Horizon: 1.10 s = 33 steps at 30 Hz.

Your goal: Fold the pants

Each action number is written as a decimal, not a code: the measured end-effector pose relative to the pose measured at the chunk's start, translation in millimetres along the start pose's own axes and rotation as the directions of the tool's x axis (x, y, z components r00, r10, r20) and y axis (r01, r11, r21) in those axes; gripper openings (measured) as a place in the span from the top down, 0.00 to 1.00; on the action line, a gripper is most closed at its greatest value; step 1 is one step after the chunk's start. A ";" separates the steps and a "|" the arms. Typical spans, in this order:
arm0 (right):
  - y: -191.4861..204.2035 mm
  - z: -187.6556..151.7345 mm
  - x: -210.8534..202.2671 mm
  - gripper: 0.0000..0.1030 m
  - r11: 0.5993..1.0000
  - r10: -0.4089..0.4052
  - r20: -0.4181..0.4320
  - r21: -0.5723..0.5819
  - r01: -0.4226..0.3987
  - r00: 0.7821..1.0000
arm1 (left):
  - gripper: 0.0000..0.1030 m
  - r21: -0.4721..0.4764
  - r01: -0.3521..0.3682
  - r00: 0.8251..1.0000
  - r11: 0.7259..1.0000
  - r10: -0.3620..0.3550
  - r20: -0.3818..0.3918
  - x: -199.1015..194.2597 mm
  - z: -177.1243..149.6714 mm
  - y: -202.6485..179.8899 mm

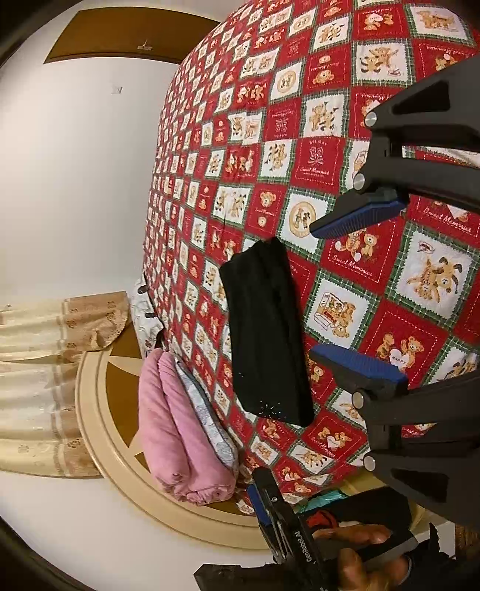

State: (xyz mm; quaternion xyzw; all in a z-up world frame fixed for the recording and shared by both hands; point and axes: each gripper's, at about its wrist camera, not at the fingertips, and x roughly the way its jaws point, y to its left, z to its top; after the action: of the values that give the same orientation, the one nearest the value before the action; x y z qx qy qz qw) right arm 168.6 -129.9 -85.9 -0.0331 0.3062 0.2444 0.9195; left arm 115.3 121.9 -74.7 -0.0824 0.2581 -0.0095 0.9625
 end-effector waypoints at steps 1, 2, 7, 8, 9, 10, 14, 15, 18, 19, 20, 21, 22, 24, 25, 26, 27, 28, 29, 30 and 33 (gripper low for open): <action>0.3 0.5 -3.0 0.41 1.000 0.000 0.006 0.001 0.000 1.000 | 0.23 0.002 0.003 1.000 1.000 -0.003 0.000 -0.3 0.2 -0.8; 1.0 0.9 -4.9 0.41 1.000 0.001 0.008 0.001 -0.001 1.000 | 0.23 0.003 0.002 1.000 1.000 -0.002 -0.001 -0.3 0.2 -1.4; 7.3 0.1 -13.1 0.40 1.000 0.010 0.019 -0.013 -0.010 1.000 | 0.23 0.007 0.000 1.000 1.000 0.000 -0.002 -0.7 0.4 -2.7; 8.6 -0.6 -13.5 0.40 1.000 0.013 0.018 -0.018 -0.013 1.000 | 0.23 0.007 0.000 1.000 1.000 0.000 0.000 -1.3 0.5 -3.0; 9.7 -0.8 -13.5 0.40 1.000 0.014 0.016 -0.021 -0.013 1.000 | 0.23 0.007 0.000 1.000 1.000 0.000 0.001 -1.6 0.4 -3.0; 10.6 -0.9 -13.7 0.40 1.000 0.015 0.016 -0.022 -0.014 1.000 | 0.23 0.007 -0.002 1.000 1.000 0.002 0.002 -2.0 0.6 -2.8; 11.8 -0.3 -15.8 0.40 0.999 0.022 0.024 -0.024 -0.022 0.999 | 0.23 0.004 -0.009 1.000 1.000 0.009 0.003 -3.0 0.7 -2.4; 12.2 -0.1 -16.3 0.40 0.999 0.023 0.025 -0.025 -0.022 0.999 | 0.23 0.003 -0.010 1.000 1.000 0.010 0.002 -3.1 0.6 -2.1; 11.8 0.2 -16.4 0.40 0.999 0.025 0.026 -0.024 -0.025 0.999 | 0.23 0.003 -0.010 1.000 1.000 0.010 0.002 -3.2 0.5 -2.2; 11.8 0.3 -16.2 0.40 0.999 0.026 0.026 -0.022 -0.025 0.999 | 0.23 0.004 -0.010 1.000 1.000 0.010 0.002 -3.0 0.5 -2.2; 11.6 0.3 -15.9 0.40 0.999 0.029 0.023 -0.019 -0.028 0.999 | 0.23 0.008 -0.012 1.000 1.000 0.012 0.002 -2.9 0.5 -2.6; 11.9 0.1 -15.8 0.40 0.999 0.032 0.022 -0.017 -0.031 0.999 | 0.23 0.011 -0.015 1.000 1.000 0.015 0.003 -2.8 0.5 -2.9; 11.8 -0.2 -15.8 0.40 0.999 0.033 0.021 -0.015 -0.033 0.999 | 0.23 0.013 -0.017 1.000 1.000 0.017 0.004 -2.9 0.3 -3.3; 11.8 -0.1 -15.4 0.40 0.999 0.034 0.020 -0.016 -0.034 0.999 | 0.23 0.014 -0.017 1.000 1.000 0.017 0.001 -2.4 0.2 -3.5; 12.1 -0.3 -15.4 0.40 0.999 0.035 0.019 -0.017 -0.035 0.999 | 0.23 0.013 -0.017 1.000 1.000 0.017 0.002 -2.7 0.1 -3.8; 12.5 -0.3 -15.2 0.40 0.999 0.036 0.019 -0.018 -0.036 0.999 | 0.23 0.014 -0.018 1.000 1.000 0.018 0.002 -2.7 0.0 -3.7; 12.8 -0.5 -15.0 0.40 0.999 0.037 0.018 -0.020 -0.037 0.999 | 0.23 0.013 -0.018 1.000 1.000 0.018 0.001 -2.4 -0.2 -3.2; 13.1 -0.8 -14.8 0.40 0.999 0.038 0.019 -0.021 -0.038 0.999 | 0.23 0.013 -0.017 1.000 1.000 0.017 0.001 -2.2 -0.2 -3.2; 13.1 -0.7 -14.6 0.40 0.999 0.038 0.018 -0.020 -0.038 0.999 | 0.23 0.013 -0.019 1.000 1.000 0.018 0.001 -2.4 -0.3 -3.2; 13.2 -0.7 -14.6 0.40 0.999 0.038 0.016 -0.019 -0.038 0.999 | 0.23 0.015 -0.019 1.000 1.000 0.019 0.002 -2.2 -0.1 -3.2; 14.4 -1.6 -13.6 0.40 0.999 0.039 0.014 -0.020 -0.039 0.999 | 0.23 0.013 -0.021 1.000 1.000 0.021 0.000 -2.0 -0.4 -2.1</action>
State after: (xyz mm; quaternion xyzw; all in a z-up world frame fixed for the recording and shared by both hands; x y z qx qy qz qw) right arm 151.5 -123.5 -78.0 -0.0344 0.2978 0.2655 0.9163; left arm 113.4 119.9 -73.7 -0.0733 0.2588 -0.0010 0.9631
